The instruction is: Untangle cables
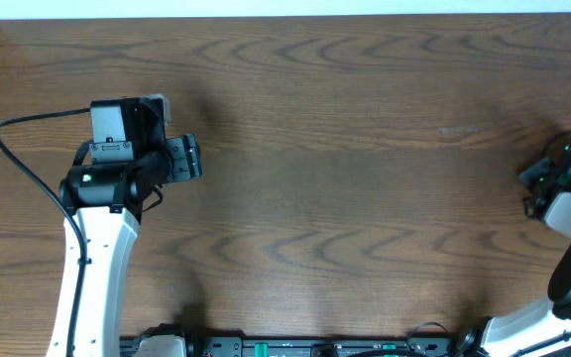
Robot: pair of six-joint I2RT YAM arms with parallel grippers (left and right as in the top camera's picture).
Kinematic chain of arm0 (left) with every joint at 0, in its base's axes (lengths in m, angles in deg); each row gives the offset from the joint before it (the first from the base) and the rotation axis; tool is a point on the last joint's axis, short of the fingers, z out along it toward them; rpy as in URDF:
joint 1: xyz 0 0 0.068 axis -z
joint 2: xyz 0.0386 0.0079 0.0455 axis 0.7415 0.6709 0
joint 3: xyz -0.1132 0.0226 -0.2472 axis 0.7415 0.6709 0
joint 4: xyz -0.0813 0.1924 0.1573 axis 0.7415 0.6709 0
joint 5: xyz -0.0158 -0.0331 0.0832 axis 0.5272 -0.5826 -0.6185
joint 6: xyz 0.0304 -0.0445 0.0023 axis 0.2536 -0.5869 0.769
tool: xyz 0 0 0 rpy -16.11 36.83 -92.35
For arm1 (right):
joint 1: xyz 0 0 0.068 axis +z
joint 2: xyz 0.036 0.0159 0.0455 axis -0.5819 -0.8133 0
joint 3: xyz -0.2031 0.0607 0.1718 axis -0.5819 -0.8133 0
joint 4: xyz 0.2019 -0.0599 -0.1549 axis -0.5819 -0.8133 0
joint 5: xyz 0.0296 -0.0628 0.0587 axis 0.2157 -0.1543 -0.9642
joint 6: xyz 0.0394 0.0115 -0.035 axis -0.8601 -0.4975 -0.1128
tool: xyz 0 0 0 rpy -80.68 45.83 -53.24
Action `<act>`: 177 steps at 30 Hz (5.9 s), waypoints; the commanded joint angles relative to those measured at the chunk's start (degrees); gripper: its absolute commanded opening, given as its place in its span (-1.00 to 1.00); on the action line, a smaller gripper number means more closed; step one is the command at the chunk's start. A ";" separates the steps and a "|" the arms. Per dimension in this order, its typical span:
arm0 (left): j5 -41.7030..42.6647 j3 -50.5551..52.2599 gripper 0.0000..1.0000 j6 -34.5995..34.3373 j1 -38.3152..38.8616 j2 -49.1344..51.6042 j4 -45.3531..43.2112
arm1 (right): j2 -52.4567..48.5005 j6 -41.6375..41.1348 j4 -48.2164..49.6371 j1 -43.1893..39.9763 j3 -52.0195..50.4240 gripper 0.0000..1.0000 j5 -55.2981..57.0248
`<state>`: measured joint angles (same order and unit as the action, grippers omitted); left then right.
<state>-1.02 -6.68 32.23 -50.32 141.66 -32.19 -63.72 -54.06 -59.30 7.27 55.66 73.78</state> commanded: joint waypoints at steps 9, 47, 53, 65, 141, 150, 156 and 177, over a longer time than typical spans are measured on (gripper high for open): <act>0.52 -0.02 0.47 0.76 0.02 0.13 0.22 | -7.91 6.29 -18.05 -0.79 12.50 -0.97 5.81; 0.50 -0.02 0.48 1.66 0.02 0.13 -0.90 | -8.57 -4.61 -18.01 -7.65 21.03 0.99 -20.59; 0.50 -0.02 0.48 1.88 0.02 0.13 -0.83 | 0.20 -7.45 -21.66 5.18 21.03 0.98 -7.93; 0.50 -0.02 0.48 2.91 0.02 0.11 -0.72 | 21.62 -0.48 -35.36 21.18 20.57 0.99 -2.12; 0.52 -0.04 0.48 4.66 0.02 0.04 -1.53 | 103.93 11.52 15.23 21.99 -44.30 0.98 -30.45; 0.52 -0.04 0.48 4.66 0.02 0.04 -1.51 | 103.93 9.25 -3.56 21.99 -44.30 0.99 -17.11; 0.52 -0.04 0.48 4.66 0.02 0.04 -1.57 | 103.84 8.20 -12.02 21.99 -44.28 0.98 -13.51; 3.76 0.66 0.50 -3.13 0.02 0.04 -1.75 | 103.06 8.02 -11.76 21.99 -44.28 0.99 -13.60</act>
<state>1.82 -6.68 34.46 -50.32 141.66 -34.13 39.51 -45.36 -70.69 28.71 11.44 59.36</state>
